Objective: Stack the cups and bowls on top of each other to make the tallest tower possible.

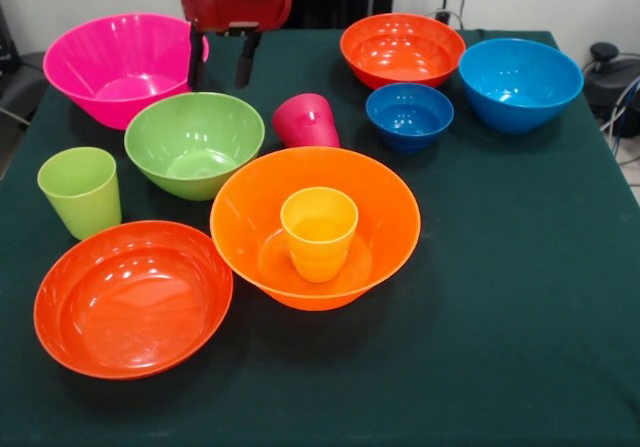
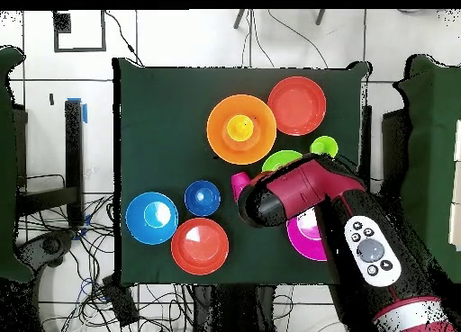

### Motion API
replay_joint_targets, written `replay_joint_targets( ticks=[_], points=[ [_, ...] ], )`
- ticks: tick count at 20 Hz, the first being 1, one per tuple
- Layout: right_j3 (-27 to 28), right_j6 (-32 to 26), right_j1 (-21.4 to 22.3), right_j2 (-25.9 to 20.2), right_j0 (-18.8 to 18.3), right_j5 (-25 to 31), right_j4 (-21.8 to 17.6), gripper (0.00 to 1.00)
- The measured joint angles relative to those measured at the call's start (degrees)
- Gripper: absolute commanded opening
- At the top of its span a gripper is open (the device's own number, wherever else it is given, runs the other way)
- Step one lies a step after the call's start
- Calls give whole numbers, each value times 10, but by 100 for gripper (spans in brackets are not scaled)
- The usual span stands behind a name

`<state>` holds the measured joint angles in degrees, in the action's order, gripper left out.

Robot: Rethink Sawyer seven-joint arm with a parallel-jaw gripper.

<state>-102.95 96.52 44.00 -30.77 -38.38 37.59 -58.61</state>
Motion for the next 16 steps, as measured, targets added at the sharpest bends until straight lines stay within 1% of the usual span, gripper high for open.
replay_joint_targets(
  ticks=[7,11,16],
  points=[
    [4,0,-17,2,-11,0,3,100],
    [4,0,-15,4,-10,0,9,100],
    [4,0,-9,17,-3,8,25,100]
  ],
)
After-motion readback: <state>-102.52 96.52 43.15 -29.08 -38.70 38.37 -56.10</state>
